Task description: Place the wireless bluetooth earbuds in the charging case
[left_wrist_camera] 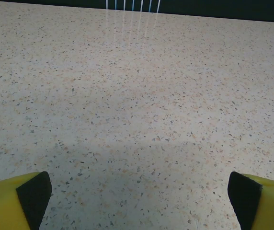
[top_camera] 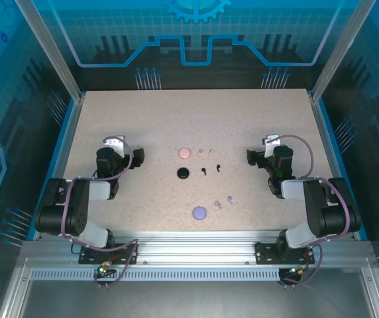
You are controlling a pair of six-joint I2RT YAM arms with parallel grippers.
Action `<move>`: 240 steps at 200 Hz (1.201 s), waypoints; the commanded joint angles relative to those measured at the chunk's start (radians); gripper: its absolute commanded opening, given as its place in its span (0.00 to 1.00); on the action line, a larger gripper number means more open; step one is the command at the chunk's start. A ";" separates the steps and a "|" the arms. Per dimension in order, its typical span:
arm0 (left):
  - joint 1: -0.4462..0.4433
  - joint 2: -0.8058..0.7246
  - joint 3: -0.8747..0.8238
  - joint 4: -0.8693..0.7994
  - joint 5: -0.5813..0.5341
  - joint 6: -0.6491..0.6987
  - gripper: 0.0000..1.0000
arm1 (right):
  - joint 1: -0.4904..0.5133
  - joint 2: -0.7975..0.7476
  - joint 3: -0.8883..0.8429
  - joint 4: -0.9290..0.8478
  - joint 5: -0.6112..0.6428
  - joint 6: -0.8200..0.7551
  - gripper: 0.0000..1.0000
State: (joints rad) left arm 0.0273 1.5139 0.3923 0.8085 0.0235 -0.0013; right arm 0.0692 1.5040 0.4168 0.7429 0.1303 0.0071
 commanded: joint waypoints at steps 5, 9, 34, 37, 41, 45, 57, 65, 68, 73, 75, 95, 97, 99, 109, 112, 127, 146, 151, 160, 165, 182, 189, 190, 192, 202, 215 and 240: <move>0.002 0.007 0.015 0.001 0.014 -0.003 0.99 | -0.003 -0.002 0.001 0.036 0.012 0.013 1.00; 0.001 0.007 0.015 0.001 0.013 -0.005 0.99 | -0.004 -0.002 0.002 0.036 0.011 0.013 1.00; 0.002 0.007 0.014 0.001 0.013 -0.005 0.99 | -0.003 -0.002 0.001 0.036 0.012 0.012 1.00; 0.002 0.008 0.017 -0.001 0.013 -0.005 0.99 | -0.004 -0.001 0.001 0.036 0.012 0.013 1.00; 0.002 0.007 0.016 -0.003 0.013 -0.005 0.99 | -0.005 -0.002 0.001 0.037 0.012 0.012 1.00; 0.002 0.007 0.017 -0.004 0.013 -0.005 0.99 | -0.003 -0.002 0.001 0.036 0.012 0.012 1.00; 0.002 0.007 0.018 -0.005 0.013 -0.005 0.99 | -0.004 -0.001 0.001 0.036 0.009 0.013 1.00; 0.002 0.008 0.017 -0.005 0.013 -0.005 0.99 | -0.004 -0.002 0.001 0.036 0.011 0.012 1.00; 0.002 0.007 0.018 -0.005 0.013 -0.005 0.99 | -0.004 -0.001 0.001 0.035 0.011 0.012 1.00; 0.002 0.008 0.017 -0.005 0.013 -0.005 0.99 | -0.004 -0.001 0.002 0.035 0.010 0.013 1.00; 0.002 0.009 0.018 -0.006 0.013 -0.005 0.99 | -0.005 -0.001 0.002 0.035 0.010 0.012 1.00; 0.002 0.008 0.019 -0.006 0.012 -0.005 0.99 | -0.005 -0.001 0.001 0.035 0.009 0.014 1.00; 0.002 0.008 0.020 -0.006 0.013 -0.005 0.99 | -0.005 -0.001 0.001 0.035 0.008 0.014 1.00; 0.002 0.008 0.019 -0.007 0.013 -0.005 0.99 | -0.006 -0.001 0.000 0.035 0.008 0.013 1.00; 0.003 0.008 0.019 -0.007 0.012 -0.005 0.99 | -0.007 -0.002 0.001 0.035 0.007 0.015 1.00; 0.002 0.007 0.019 -0.006 0.012 -0.006 0.99 | -0.008 -0.002 0.000 0.035 0.005 0.014 1.00; 0.002 0.007 0.018 -0.004 0.014 -0.006 0.99 | -0.009 -0.002 0.001 0.035 0.002 0.016 1.00; 0.003 -0.002 0.014 -0.003 0.025 0.001 0.99 | -0.007 -0.005 -0.002 0.043 0.014 0.015 1.00; 0.001 -0.016 0.018 -0.020 0.027 0.001 0.99 | -0.004 -0.022 0.006 0.018 0.036 0.022 1.00; 0.000 -0.048 0.031 -0.069 0.013 -0.005 0.99 | 0.005 -0.079 0.032 -0.076 0.082 0.030 1.00; 0.000 -0.079 0.042 -0.113 -0.003 -0.010 0.99 | 0.007 -0.111 0.048 -0.131 0.102 0.034 1.00; 0.001 -0.161 0.091 -0.264 -0.049 -0.030 0.99 | 0.005 -0.204 0.118 -0.330 0.138 0.077 1.00; 0.001 -0.193 0.111 -0.320 -0.056 -0.045 0.99 | 0.002 -0.238 0.157 -0.429 0.151 0.122 1.00; 0.001 -0.197 0.114 -0.328 -0.056 -0.049 0.99 | 0.002 -0.244 0.162 -0.443 0.155 0.129 1.00; 0.000 -0.206 0.120 -0.341 -0.057 -0.056 0.99 | 0.001 -0.252 0.177 -0.481 0.162 0.148 1.00; 0.000 -0.250 0.157 -0.441 -0.047 -0.089 0.99 | -0.005 -0.280 0.247 -0.651 0.223 0.271 1.00; 0.001 -0.297 0.212 -0.568 -0.037 -0.162 0.99 | -0.027 -0.292 0.335 -0.857 0.233 0.422 1.00; -0.003 -0.372 0.289 -0.739 -0.003 -0.325 0.99 | -0.036 -0.294 0.424 -1.019 0.112 0.437 1.00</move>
State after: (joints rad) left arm 0.0273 1.2129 0.6174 0.3134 -0.0055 -0.1421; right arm 0.0452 1.2171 0.7795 0.0608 0.2878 0.3134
